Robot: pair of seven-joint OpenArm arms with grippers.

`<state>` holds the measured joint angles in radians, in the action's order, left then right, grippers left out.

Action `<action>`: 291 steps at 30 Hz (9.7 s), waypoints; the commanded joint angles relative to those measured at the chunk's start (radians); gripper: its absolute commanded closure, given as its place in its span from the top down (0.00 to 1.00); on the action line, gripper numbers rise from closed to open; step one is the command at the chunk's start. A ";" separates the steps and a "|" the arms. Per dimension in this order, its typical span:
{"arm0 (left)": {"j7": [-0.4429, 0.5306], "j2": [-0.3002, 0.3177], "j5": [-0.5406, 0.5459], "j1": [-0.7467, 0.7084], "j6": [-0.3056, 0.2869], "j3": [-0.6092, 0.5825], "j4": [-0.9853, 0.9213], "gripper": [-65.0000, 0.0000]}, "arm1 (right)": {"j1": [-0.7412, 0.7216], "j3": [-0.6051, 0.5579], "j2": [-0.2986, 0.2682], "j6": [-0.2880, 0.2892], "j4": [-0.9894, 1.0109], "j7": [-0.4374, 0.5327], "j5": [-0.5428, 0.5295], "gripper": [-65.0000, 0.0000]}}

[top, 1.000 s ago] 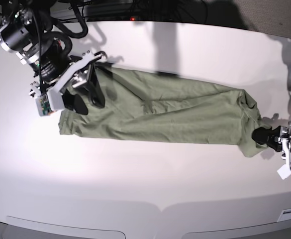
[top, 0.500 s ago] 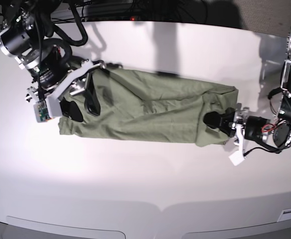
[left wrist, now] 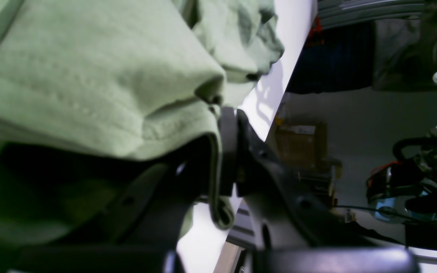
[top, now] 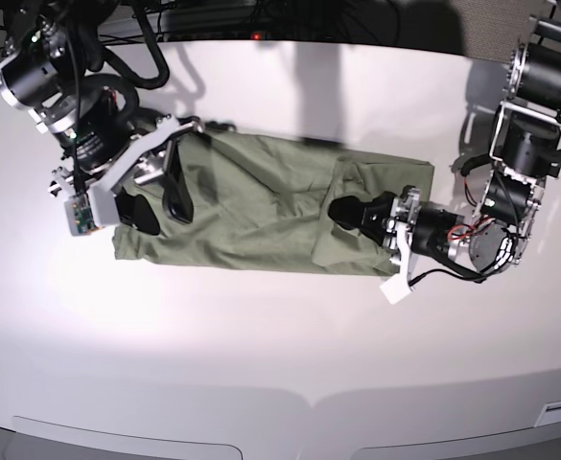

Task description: Fold the T-shirt properly

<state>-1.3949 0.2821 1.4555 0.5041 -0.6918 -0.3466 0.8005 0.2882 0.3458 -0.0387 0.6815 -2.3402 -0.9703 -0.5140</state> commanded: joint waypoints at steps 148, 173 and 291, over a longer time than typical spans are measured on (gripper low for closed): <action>0.180 -0.122 -0.575 0.158 -0.006 0.005 0.051 0.30 | -0.011 0.001 -0.003 -0.003 -0.016 0.045 -0.013 0.39; 0.582 0.113 -1.111 -0.047 0.063 0.005 0.050 0.00 | -0.011 0.001 -0.003 -0.003 -0.016 0.036 -0.013 0.39; 0.242 0.167 -1.132 0.299 0.378 0.005 0.398 0.57 | -0.595 -0.432 0.196 0.017 0.831 -0.137 -0.141 0.00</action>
<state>-1.1606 0.4358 0.3321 0.7692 -0.3176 -0.3489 1.1839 -0.2794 -0.0849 0.1467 0.6899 -1.4921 -1.1336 -0.6250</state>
